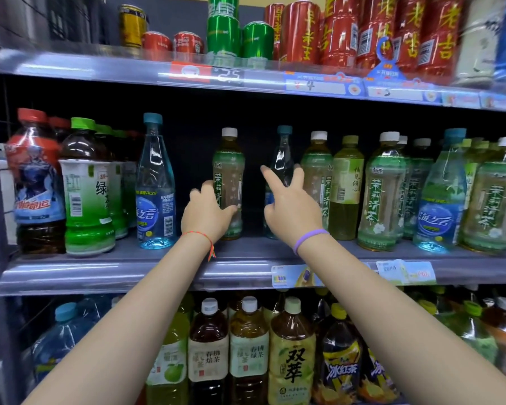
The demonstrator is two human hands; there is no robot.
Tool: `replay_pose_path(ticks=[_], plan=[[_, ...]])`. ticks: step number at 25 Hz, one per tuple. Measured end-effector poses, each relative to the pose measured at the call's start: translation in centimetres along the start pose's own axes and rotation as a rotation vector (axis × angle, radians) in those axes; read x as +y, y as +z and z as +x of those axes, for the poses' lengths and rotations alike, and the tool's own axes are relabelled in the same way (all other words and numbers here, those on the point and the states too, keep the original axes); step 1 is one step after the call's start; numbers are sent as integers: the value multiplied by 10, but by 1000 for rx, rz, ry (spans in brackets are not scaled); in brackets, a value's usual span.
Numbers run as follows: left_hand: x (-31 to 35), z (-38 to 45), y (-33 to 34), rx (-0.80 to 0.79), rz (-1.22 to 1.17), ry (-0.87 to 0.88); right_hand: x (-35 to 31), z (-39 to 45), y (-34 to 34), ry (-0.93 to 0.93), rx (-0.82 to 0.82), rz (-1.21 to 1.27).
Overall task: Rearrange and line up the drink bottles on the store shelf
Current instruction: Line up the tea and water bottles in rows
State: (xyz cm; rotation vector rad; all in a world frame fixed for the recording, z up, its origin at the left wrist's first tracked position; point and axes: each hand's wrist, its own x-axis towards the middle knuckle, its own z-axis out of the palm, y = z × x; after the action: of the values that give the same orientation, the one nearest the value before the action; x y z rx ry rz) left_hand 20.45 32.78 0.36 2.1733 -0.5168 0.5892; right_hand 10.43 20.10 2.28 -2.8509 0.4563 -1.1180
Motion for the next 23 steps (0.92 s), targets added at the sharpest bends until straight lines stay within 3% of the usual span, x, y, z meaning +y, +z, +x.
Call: replay_pose_path(ticks=[8, 12, 16, 20, 23], plan=[[10, -1, 2, 13, -134, 60, -8, 59, -16, 119, -211, 22], [17, -10, 3, 112, -244, 183, -8, 54, -16, 29, -20, -26], [27, -22, 5, 59, -298, 278, -11, 44, -30, -83, 135, 38], [29, -32, 9, 141, -311, 341, -29, 38, -30, -221, 78, 223], [22, -36, 3, 301, -104, 334, -42, 37, -31, -286, -35, 316]])
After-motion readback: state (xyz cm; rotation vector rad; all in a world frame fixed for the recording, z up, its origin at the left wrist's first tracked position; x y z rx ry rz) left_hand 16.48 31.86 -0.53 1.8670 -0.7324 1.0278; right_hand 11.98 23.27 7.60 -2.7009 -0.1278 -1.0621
